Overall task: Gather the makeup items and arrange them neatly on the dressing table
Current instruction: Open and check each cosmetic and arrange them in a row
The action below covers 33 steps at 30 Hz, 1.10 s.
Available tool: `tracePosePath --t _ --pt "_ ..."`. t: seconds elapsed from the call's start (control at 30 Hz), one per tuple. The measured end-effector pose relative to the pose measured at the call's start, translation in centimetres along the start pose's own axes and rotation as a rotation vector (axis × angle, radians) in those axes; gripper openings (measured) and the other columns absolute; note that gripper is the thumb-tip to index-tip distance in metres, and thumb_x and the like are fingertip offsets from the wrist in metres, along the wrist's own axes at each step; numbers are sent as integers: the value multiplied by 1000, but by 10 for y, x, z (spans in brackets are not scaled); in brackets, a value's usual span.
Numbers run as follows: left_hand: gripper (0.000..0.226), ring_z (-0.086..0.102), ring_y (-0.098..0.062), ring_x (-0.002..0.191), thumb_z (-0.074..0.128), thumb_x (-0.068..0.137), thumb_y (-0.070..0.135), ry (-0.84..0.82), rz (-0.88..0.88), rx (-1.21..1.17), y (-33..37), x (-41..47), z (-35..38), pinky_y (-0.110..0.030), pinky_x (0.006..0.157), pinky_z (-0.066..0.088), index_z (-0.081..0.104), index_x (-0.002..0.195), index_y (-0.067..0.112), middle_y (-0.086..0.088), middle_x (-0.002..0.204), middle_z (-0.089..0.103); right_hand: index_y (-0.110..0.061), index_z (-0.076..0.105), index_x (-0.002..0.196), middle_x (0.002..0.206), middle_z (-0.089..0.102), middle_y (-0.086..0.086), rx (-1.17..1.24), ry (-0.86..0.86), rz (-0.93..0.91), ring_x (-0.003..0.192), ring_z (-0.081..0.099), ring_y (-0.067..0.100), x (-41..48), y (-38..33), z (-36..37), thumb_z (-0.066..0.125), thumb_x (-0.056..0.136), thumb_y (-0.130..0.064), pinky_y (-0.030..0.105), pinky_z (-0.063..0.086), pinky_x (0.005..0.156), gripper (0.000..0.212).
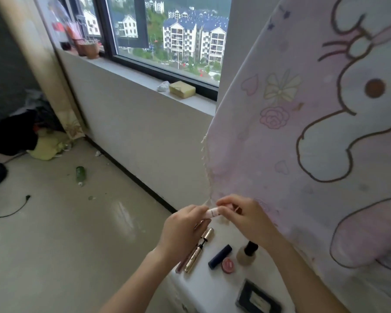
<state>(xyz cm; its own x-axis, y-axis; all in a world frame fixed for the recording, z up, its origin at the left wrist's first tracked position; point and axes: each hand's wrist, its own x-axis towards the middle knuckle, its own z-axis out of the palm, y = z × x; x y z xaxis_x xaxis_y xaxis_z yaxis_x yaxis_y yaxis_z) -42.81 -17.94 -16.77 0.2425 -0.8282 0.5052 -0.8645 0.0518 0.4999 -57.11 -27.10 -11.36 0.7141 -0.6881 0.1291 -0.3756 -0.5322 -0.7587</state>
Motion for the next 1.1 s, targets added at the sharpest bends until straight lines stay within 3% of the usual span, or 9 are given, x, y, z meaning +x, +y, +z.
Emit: tracePosePath --t 0.1,0.2,0.37,0.57,0.77,0.87,0.93,1.03,1.1 --pt "14 50 -10 62 47 78 39 3 29 -29 4 -1 0 -19 46 40 52 87 29 10 60 60 -28 61 89 66 58 -3 260 47 114 54 51 -2 -7 -7 -6 62 85 -16 10 40 57 13" --pt "16 48 -12 58 46 79 42 -28 31 -46 5 -3 0 -23 48 39 49 86 29 7 59 57 -24 60 80 63 59 2 364 32 150 48 52 -3 -12 -13 -10 62 84 -10 9 42 51 15" --pt "22 51 -16 53 45 79 45 -72 30 -28 6 -6 -1 -21 50 39 55 79 26 3 59 59 -26 62 65 48 58 -9 257 68 109 42 50 -3 -15 -15 -12 65 81 -9 8 38 46 23" --pt "30 55 -19 59 43 81 47 -115 6 -89 8 -13 -8 -31 53 47 61 82 23 2 65 62 -33 60 62 42 54 -10 174 39 67 40 45 0 -16 -18 -16 66 81 -11 9 30 42 29" --pt "23 53 -11 50 48 83 38 -56 87 71 3 -13 -14 -19 42 42 64 78 22 7 57 60 -33 62 61 51 57 -4 143 19 37 47 44 5 -12 -24 -14 65 81 -8 13 32 46 33" --pt "27 48 -10 52 42 84 45 -68 -85 100 -28 -33 -26 -17 43 34 48 70 22 4 56 54 -28 65 56 42 54 -8 281 357 86 42 42 4 -8 -13 -56 62 83 -4 10 30 42 36" --pt "34 39 -9 50 39 82 51 -33 -243 -29 -45 -51 -39 -18 46 28 43 70 20 6 59 47 -23 69 56 44 57 -10 353 480 89 42 44 3 -7 -8 -94 62 83 -7 7 31 41 32" --pt "39 39 -4 47 52 82 48 6 -405 -262 -40 -49 -41 -23 49 36 57 64 14 -4 52 49 -22 66 65 46 61 -7 407 411 71 42 48 2 -1 -14 -91 59 85 -4 7 38 42 28" --pt "19 54 -8 51 64 84 29 24 -492 -395 -29 -39 -32 -23 53 44 67 65 32 -1 59 62 -16 65 70 47 62 -4 480 320 82 42 49 2 0 -16 -66 57 85 -1 10 41 43 23"
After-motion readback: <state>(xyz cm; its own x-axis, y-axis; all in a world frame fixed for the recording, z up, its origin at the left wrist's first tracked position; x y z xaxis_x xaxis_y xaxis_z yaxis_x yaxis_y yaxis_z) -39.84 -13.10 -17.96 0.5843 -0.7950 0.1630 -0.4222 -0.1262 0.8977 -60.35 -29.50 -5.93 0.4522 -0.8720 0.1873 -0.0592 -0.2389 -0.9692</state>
